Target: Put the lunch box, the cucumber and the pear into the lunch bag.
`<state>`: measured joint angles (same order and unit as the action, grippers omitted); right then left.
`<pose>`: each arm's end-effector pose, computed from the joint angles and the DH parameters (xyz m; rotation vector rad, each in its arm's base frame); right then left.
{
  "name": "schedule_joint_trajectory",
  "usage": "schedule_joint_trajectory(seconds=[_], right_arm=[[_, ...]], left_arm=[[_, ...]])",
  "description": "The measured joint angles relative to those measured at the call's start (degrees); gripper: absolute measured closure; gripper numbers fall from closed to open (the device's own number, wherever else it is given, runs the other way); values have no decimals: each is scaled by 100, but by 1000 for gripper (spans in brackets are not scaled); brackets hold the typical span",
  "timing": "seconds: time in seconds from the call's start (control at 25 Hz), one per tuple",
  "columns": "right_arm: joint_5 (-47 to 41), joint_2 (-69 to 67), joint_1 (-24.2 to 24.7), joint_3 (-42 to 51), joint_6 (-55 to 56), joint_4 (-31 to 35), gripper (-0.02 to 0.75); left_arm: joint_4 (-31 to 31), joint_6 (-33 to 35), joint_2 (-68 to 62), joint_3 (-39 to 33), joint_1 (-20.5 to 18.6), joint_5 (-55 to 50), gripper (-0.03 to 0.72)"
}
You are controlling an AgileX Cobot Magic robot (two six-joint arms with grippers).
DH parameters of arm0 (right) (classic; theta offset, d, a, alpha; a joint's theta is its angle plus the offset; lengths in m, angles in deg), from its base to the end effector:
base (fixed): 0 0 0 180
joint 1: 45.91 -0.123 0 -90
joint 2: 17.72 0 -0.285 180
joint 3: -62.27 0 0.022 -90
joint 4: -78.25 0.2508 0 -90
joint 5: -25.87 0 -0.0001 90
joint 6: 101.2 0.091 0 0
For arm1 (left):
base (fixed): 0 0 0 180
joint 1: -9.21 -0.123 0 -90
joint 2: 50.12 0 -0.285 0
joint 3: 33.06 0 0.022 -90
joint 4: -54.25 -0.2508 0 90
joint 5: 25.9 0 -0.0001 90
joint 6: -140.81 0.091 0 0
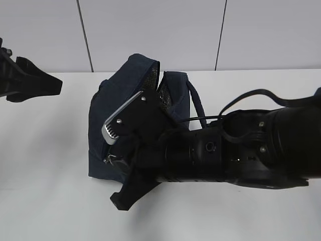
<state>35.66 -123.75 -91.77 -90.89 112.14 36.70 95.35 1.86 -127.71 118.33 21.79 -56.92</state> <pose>0.2372 0.2590 0.1898 -1.0640 1.9601 0.4936 0.2379 -0.0847 0.2968 0.5117 2.2134 -0.4697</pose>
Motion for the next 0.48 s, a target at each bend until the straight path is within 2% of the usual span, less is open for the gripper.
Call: schedule_joint_trajectory(seconds=[0.12,0.28,0.48], right_arm=[[112,0,-46,-6,1415,-1395,738],[-161,0,-143,-19,2716,-2632,738],[-211,-139,-156,-41,3725,-3549,738]], left_arm=[[0,0,-5,0,0,0,446],[0,0,-11,0,0,0,446],[0,0,-11,0,0,0,446]])
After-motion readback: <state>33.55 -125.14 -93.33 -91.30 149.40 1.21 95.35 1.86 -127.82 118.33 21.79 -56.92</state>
